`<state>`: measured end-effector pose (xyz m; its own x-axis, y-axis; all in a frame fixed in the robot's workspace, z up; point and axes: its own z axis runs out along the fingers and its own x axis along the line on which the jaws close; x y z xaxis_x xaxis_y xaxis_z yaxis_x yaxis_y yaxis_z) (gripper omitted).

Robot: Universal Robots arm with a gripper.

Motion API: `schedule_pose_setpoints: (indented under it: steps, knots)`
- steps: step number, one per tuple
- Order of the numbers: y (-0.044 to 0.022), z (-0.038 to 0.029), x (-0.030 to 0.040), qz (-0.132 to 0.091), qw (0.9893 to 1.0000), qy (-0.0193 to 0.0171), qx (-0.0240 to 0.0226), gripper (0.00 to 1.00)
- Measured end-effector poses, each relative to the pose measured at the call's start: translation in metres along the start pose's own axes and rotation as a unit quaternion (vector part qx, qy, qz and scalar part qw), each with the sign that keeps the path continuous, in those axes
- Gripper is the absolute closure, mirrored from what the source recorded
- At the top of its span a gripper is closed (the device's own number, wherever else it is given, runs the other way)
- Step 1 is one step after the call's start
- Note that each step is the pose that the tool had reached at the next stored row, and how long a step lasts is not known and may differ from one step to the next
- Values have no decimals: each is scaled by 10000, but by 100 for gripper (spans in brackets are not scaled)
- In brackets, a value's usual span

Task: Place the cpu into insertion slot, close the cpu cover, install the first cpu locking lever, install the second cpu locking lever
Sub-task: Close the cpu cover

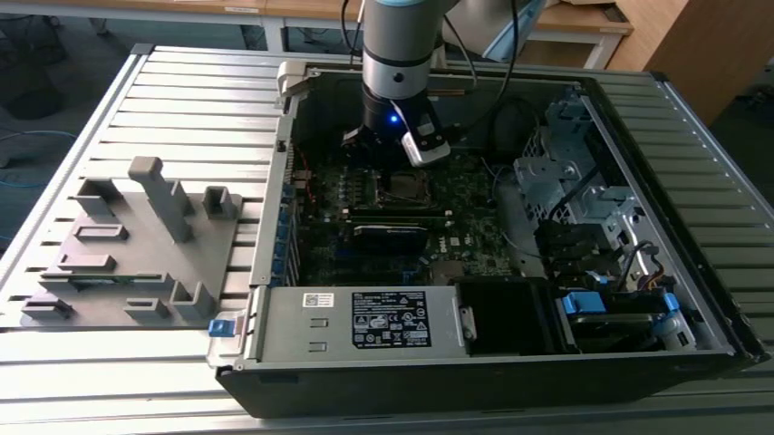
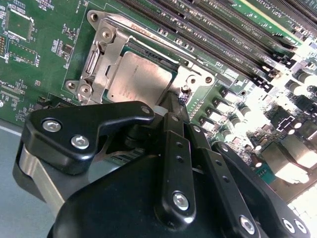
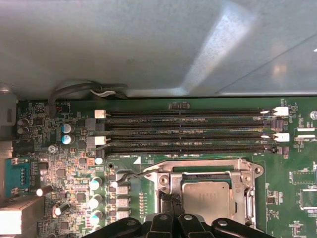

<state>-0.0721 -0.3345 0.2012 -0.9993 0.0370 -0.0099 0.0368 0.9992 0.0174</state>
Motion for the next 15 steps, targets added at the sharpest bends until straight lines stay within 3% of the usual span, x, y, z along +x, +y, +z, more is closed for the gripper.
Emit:
schedule_pose_setpoints:
  steps: [15]
  knots:
    - [-1, 25, 3, 0, 10000, -3, 4, 90]
